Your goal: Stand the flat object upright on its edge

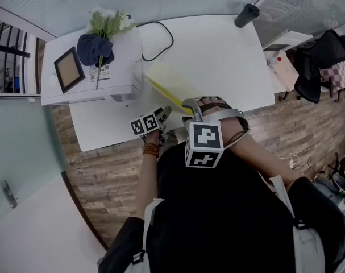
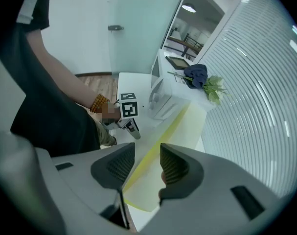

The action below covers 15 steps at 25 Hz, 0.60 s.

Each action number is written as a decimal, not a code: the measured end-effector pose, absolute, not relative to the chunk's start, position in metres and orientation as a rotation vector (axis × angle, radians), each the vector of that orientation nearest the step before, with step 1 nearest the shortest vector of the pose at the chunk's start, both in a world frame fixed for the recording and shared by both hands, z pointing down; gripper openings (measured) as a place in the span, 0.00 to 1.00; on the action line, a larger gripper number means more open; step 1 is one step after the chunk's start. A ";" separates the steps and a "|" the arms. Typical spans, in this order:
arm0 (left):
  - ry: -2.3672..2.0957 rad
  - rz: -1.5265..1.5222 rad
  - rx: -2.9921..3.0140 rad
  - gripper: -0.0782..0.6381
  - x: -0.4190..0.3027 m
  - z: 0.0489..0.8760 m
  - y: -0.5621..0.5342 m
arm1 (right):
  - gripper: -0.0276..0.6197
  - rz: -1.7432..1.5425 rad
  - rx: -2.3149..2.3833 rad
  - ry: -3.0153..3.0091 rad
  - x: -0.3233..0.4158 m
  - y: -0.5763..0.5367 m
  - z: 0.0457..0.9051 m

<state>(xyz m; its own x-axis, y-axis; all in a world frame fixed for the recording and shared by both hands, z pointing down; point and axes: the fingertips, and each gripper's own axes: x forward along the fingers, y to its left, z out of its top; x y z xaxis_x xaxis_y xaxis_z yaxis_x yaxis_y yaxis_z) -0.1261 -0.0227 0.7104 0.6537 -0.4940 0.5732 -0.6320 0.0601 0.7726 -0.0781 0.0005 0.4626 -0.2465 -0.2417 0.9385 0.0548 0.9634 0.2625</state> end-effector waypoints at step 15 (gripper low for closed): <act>-0.987 -0.097 1.938 0.49 -0.145 0.518 -0.055 | 0.44 0.005 0.431 -2.469 0.037 -0.030 0.437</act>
<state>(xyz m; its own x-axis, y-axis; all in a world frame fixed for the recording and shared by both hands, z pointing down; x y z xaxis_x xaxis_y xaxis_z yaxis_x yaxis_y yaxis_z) -0.1453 -0.0548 0.5182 0.6741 -0.6702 0.3105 -0.5973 -0.2473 0.7629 0.0373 -0.0295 0.4373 -0.7514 -0.3049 0.5852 -0.3071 0.9465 0.0989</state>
